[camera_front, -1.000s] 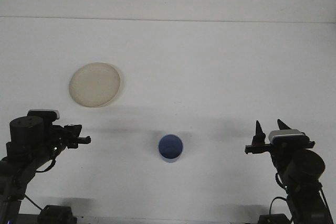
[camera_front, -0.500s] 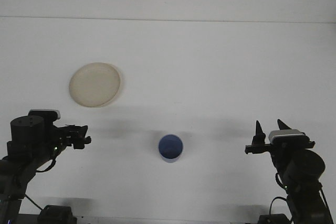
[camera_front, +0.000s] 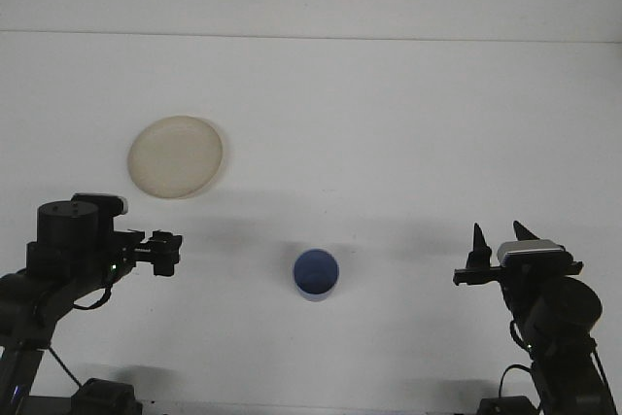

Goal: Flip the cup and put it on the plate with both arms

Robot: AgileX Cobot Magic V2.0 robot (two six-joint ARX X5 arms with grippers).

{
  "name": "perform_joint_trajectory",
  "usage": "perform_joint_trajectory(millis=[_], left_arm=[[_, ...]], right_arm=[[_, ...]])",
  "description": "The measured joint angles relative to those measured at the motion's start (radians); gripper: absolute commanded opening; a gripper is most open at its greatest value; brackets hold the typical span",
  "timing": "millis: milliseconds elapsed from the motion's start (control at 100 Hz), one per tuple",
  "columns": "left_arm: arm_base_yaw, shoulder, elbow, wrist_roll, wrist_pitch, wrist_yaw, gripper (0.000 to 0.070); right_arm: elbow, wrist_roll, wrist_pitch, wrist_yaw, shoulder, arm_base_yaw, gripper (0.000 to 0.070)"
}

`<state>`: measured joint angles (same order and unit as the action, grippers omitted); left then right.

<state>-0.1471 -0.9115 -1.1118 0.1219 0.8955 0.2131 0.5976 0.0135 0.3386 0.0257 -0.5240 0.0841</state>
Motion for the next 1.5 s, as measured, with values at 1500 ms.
perform_joint_trajectory(millis=[1500], left_arm=[[-0.663,-0.714,-0.204,0.144,-0.208,-0.081,0.0456]], right_arm=[[0.0,0.0,0.008,0.0,0.0,0.0,0.0429]])
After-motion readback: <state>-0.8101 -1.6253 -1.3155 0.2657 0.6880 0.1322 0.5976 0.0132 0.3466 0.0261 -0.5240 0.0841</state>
